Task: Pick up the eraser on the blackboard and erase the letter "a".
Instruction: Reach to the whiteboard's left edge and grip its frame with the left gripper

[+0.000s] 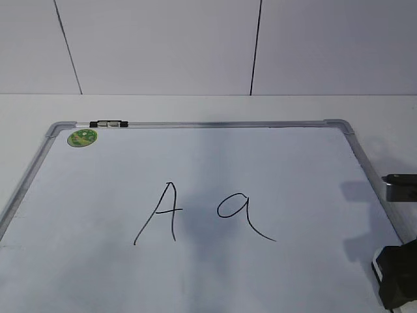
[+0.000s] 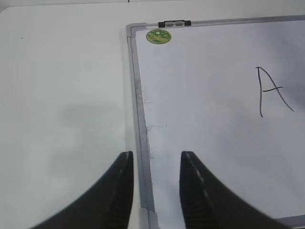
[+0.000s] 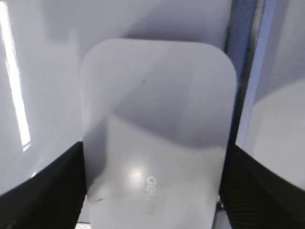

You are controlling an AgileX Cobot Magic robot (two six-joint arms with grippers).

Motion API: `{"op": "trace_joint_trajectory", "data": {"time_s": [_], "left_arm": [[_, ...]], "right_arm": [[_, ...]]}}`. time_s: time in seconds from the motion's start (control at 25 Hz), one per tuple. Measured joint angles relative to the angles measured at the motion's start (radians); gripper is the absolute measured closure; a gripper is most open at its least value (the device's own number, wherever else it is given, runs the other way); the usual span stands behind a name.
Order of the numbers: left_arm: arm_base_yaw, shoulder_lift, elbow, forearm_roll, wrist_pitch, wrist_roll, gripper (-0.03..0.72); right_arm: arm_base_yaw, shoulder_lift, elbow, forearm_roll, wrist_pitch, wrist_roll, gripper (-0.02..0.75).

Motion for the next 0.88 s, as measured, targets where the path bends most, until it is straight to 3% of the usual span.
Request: {"op": "trace_joint_trajectory", "data": {"time_s": [0.2,0.88], "left_arm": [[0.0,0.0,0.0,0.0,0.0,0.0,0.432],[0.0,0.0,0.0,0.0,0.0,0.0,0.432]], "right_arm": [[0.0,0.0,0.0,0.002,0.004,0.0,0.168],[0.0,0.0,0.0,0.002,0.012,0.002,0.173]]}}
